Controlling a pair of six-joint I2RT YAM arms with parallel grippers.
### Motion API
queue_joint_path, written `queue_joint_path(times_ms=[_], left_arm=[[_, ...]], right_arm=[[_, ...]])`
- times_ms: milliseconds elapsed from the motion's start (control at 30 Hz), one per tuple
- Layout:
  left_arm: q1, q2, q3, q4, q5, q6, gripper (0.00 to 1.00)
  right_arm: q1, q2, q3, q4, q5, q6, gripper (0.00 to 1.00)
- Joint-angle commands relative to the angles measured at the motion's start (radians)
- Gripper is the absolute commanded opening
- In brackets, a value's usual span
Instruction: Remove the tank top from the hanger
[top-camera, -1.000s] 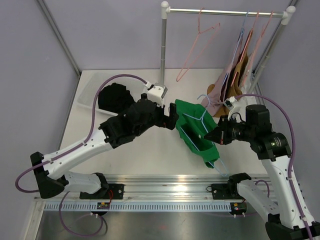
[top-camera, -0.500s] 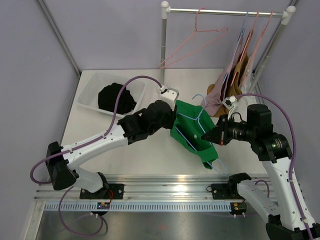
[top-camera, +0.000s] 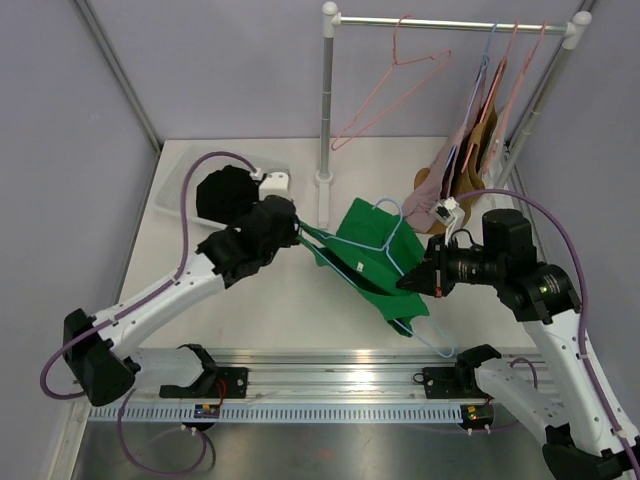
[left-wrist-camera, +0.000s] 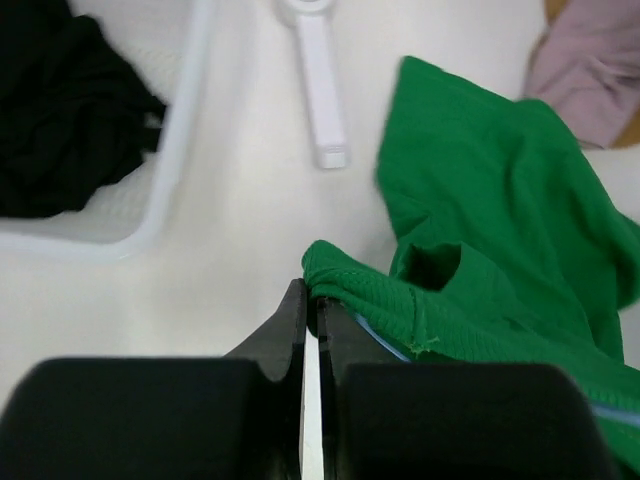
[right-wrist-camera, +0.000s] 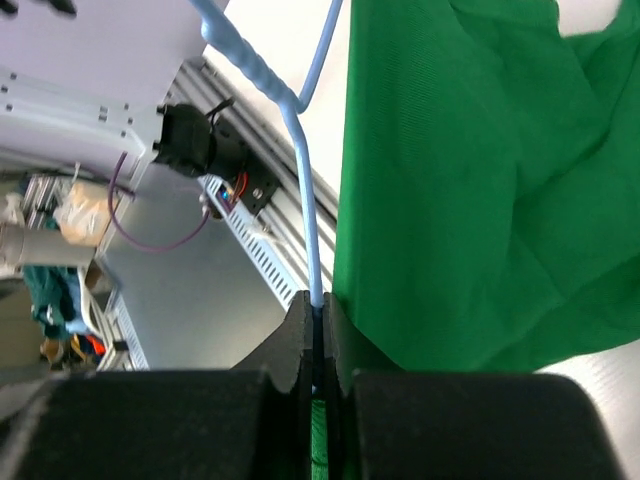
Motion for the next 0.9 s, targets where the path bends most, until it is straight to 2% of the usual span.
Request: queue_joint_path(times_ms=[0,100,233,333,367,433,467,567,733,833,867], left_arm=[[0.144,-0.148,-0.061,-0.05,-0.112,-0.101,0.0],[0.223,-0.238,-0.125,-0.072,-0.072,-0.127,0.0],[0.277,-0.303,-0.158,-0.098,-0.005,-0.126,0.0],[0.292,-0.33,-0.161,-0.107,0.055,-0.115,0.0],[0.292,-0.349,-0.17,-0.101,0.122,-0.107,0.0],[0.291,-0.376,-0.198,-0.041,0.211,-0.087,0.0],[0.291,-0.393,-0.242,-0.009,0.336,-0.075,0.0],[0.289,-0.455,-0.294,0.077,0.495,-0.07,0.0],[0.24,-0.521,-0.348,0.082,0.571,-0.081,0.0],[0.171,-0.506,-0.363,0.097,0.618,-0.075,0.0],[0.113,-0.492,-0.363,0.096,0.605,-0.072,0.0]], right_arm=[[0.087,0.006,0.048,-0.006,-0.052,-0.02,0.0],[0.114,0.017,0.049,0.025,-0.113,-0.02,0.0],[0.115,0.02,0.06,0.066,-0.121,-0.012,0.0],[0.115,-0.007,0.039,0.199,-0.116,0.054,0.0],[0.114,-0.018,0.001,0.256,-0.112,0.121,0.0],[0.115,-0.065,-0.07,0.502,-0.096,0.217,0.0],[0.115,-0.081,-0.166,0.739,-0.099,0.327,0.0],[0.115,-0.113,-0.338,1.178,-0.115,0.486,0.0],[0.115,-0.051,-0.365,1.356,0.035,0.543,0.0],[0.123,-0.031,-0.432,1.604,0.179,0.592,0.0],[0.129,-0.026,-0.485,1.745,0.219,0.606,0.0]])
